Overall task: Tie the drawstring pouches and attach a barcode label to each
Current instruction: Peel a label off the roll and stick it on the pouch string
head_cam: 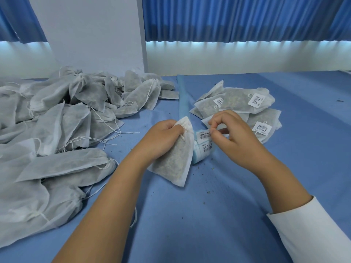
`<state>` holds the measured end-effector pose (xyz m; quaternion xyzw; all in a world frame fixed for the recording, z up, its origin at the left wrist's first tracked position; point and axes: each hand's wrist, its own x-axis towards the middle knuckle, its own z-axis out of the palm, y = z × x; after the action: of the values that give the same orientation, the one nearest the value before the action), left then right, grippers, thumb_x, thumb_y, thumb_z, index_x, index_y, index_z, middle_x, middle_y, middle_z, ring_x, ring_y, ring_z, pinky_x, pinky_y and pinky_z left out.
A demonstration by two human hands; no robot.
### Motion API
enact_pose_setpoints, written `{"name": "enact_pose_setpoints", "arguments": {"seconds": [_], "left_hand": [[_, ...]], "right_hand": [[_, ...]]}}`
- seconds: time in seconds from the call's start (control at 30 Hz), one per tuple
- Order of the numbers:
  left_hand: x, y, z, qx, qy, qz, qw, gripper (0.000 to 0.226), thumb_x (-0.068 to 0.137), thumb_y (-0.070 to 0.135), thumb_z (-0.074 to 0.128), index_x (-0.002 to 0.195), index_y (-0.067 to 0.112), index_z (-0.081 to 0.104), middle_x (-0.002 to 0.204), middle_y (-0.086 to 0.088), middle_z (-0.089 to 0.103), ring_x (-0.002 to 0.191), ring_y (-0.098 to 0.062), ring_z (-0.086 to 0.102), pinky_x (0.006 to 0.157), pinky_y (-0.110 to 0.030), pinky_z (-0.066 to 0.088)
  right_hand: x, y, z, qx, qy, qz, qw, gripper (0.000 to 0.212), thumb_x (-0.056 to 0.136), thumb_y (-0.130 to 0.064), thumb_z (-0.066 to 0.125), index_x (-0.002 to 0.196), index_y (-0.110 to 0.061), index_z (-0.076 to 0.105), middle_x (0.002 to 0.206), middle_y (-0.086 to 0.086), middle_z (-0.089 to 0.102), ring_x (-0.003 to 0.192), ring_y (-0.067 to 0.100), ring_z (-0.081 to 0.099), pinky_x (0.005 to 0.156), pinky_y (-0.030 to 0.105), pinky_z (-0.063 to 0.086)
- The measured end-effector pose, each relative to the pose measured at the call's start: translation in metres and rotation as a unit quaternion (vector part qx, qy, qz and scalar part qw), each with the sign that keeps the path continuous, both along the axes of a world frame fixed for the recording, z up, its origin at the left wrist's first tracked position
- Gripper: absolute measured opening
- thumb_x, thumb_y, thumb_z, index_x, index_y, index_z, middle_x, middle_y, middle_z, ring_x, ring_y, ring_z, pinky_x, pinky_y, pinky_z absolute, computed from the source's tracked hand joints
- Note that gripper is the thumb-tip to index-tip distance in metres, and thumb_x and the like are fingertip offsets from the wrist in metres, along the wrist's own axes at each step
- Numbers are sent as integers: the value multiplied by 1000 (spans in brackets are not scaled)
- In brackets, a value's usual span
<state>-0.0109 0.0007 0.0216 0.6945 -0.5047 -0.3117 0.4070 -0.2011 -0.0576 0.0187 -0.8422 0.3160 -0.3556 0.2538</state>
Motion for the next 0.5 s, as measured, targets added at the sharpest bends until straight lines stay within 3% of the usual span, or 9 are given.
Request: {"name": "enact_pose_setpoints", "arguments": {"seconds": [0.13, 0.3, 0.37, 0.5], "left_hand": [[0, 0, 0, 3, -1, -5, 1000, 25, 94, 29, 52, 69, 23, 50, 60, 11, 48, 58, -11, 45, 59, -28, 33], [2, 2, 4, -7, 16, -5, 1000, 23, 93, 30, 55, 72, 21, 58, 65, 11, 54, 65, -12, 51, 62, -27, 36], [3, 4, 8, -47, 48, 10, 998, 18, 92, 28, 58, 78, 20, 66, 72, 11, 60, 72, -11, 56, 67, -26, 39], [-1, 7, 14, -144, 149, 8, 978, 17, 93, 24, 63, 79, 27, 73, 76, 13, 68, 74, -4, 61, 68, -19, 45]], "right_hand": [[0, 2, 6, 18, -91, -8, 996, 18, 93, -6, 54, 84, -22, 54, 100, -2, 55, 88, -4, 53, 75, 10, 44], [3, 6, 9, 82, -237, -19, 968, 17, 93, -5, 61, 93, -21, 56, 95, -8, 59, 89, 6, 60, 75, 24, 53], [6, 8, 8, 111, -256, -17, 960, 27, 89, -6, 67, 107, -24, 56, 104, -7, 61, 92, 5, 62, 81, 26, 54], [15, 15, 2, 193, -249, 21, 949, 71, 81, -18, 79, 135, -43, 40, 111, 0, 68, 99, 11, 69, 93, 33, 53]]}}
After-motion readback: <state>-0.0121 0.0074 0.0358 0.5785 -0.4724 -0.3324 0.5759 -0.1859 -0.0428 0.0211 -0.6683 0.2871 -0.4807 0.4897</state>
